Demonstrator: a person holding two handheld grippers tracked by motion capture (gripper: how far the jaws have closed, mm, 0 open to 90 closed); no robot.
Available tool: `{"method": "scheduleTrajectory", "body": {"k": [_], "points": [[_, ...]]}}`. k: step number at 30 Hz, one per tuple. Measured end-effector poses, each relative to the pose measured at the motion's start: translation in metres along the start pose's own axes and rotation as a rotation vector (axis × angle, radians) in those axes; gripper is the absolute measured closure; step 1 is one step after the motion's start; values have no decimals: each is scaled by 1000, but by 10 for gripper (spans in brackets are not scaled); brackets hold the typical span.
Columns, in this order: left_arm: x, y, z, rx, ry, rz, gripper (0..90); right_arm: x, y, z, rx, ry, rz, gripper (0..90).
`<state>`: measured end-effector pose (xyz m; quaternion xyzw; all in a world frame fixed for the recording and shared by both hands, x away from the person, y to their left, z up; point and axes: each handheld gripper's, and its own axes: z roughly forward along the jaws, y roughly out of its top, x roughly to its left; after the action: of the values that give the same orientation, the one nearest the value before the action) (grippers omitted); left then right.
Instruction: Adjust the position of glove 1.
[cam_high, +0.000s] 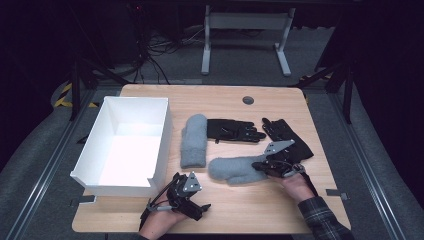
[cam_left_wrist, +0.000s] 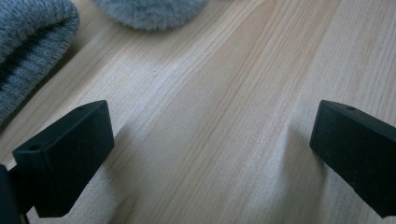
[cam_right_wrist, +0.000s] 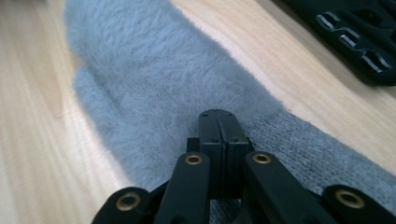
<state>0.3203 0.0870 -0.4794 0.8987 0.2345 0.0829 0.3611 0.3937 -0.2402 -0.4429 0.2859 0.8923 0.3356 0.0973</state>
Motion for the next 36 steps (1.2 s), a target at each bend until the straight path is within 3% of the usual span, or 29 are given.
{"method": "scheduleTrajectory", "body": {"k": [14,19,22,27,31,36], "points": [[0,0,0,-1,0,-1,1,27,-14,-15,7,25,-13,900],[-1,1,0,7,10,-11,0,21,-11,-25,-40,9,-5,883],[-3,5,-1,37,17,-24,19,11,-13,-34,-63,-16,12,883],[-8,11,-5,39,26,-25,219,-6,-16,-45,-83,-59,44,885],[-11,21,-8,8,41,-26,513,-19,-17,-45,-79,-73,64,885],[-8,31,-7,0,-1,-65,849,-27,-17,-38,-60,-68,65,896]]}}
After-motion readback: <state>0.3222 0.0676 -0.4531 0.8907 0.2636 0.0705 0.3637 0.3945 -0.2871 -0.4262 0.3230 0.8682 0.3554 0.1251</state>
